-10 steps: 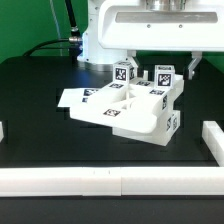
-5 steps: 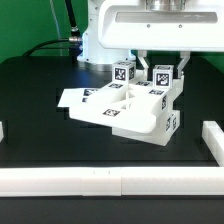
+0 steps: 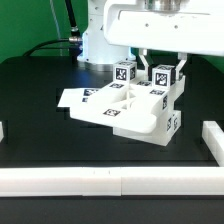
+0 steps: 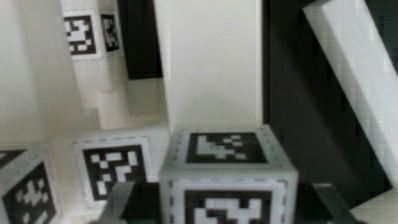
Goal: Assemble chair
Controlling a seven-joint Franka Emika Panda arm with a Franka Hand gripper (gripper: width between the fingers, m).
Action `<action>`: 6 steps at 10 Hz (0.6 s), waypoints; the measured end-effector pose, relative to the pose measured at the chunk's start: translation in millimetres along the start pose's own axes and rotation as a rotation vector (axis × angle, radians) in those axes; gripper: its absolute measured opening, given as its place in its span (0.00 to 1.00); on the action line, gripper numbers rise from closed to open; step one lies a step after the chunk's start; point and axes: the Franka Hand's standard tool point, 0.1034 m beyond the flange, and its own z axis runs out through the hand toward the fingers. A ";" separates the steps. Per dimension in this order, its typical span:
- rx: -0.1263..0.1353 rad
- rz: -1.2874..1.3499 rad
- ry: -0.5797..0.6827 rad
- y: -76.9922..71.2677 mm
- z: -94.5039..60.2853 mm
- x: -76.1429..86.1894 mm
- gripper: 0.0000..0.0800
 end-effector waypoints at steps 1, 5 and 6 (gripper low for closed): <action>0.001 0.070 -0.001 -0.4 0.0 -0.3 0.36; 0.003 0.270 -0.002 -1.0 0.1 -0.9 0.36; 0.004 0.350 -0.004 -1.4 0.1 -1.3 0.36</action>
Offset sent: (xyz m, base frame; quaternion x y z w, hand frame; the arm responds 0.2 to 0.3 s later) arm 0.0000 0.0000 0.0000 0.0000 0.0000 0.1938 0.9810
